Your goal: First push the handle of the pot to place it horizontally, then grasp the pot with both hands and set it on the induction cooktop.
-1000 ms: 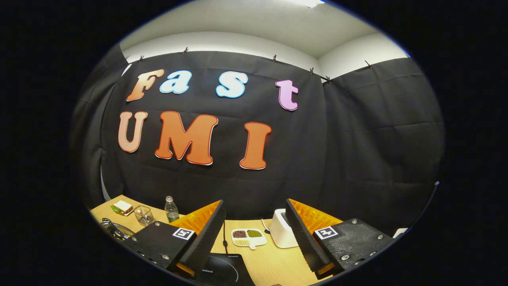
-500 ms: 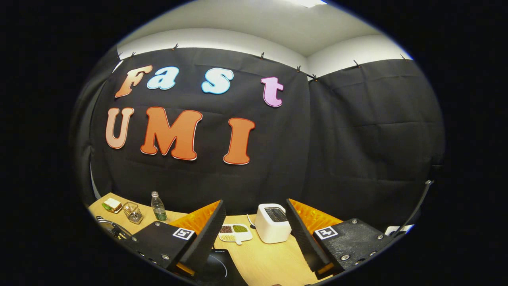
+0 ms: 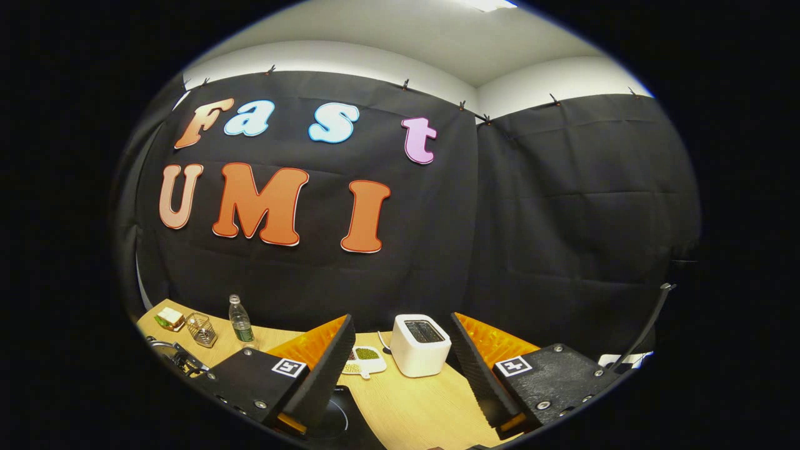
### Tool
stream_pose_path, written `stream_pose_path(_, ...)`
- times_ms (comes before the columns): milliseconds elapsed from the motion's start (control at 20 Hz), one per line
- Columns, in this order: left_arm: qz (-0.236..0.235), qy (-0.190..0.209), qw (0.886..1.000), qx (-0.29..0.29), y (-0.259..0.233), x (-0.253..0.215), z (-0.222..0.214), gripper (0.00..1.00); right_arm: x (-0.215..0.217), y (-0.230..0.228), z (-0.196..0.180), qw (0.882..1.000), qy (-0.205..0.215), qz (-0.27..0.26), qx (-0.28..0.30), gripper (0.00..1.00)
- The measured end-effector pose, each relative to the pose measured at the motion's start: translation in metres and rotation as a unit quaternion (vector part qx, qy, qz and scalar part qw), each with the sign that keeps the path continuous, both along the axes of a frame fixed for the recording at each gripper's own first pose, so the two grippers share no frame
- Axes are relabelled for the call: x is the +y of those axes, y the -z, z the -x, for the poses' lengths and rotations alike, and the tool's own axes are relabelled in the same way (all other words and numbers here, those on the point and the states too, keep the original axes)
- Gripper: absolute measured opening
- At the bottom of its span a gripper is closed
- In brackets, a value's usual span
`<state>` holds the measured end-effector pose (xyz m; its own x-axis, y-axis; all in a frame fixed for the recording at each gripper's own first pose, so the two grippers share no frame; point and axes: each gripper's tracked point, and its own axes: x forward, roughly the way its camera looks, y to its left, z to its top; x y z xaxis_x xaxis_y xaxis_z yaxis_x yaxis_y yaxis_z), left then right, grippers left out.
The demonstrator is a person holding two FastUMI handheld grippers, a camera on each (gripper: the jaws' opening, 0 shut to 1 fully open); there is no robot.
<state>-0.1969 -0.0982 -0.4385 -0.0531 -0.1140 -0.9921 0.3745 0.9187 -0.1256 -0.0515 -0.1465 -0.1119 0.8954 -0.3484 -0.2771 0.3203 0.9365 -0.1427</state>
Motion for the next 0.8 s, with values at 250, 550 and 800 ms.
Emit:
stream_pose_path(250, 0.001, 0.001, 1.000, -0.016, 0.000, -0.004, -0.009, 0.01, -0.003, 0.001, 0.003, 1.000, 0.003, 0.003, 0.003, 0.94)
stream_pose_path(550, 0.020, -0.041, 0.999, -0.022, 0.000, -0.011, -0.031, 0.01, -0.005, 0.005, 0.010, 1.000, 0.005, 0.006, 0.011, 0.94)
stream_pose_path(800, 0.029, -0.073, 0.996, -0.039, 0.002, -0.021, -0.054, 0.01, -0.009, 0.009, 0.017, 1.000, 0.007, 0.005, 0.017, 0.94)
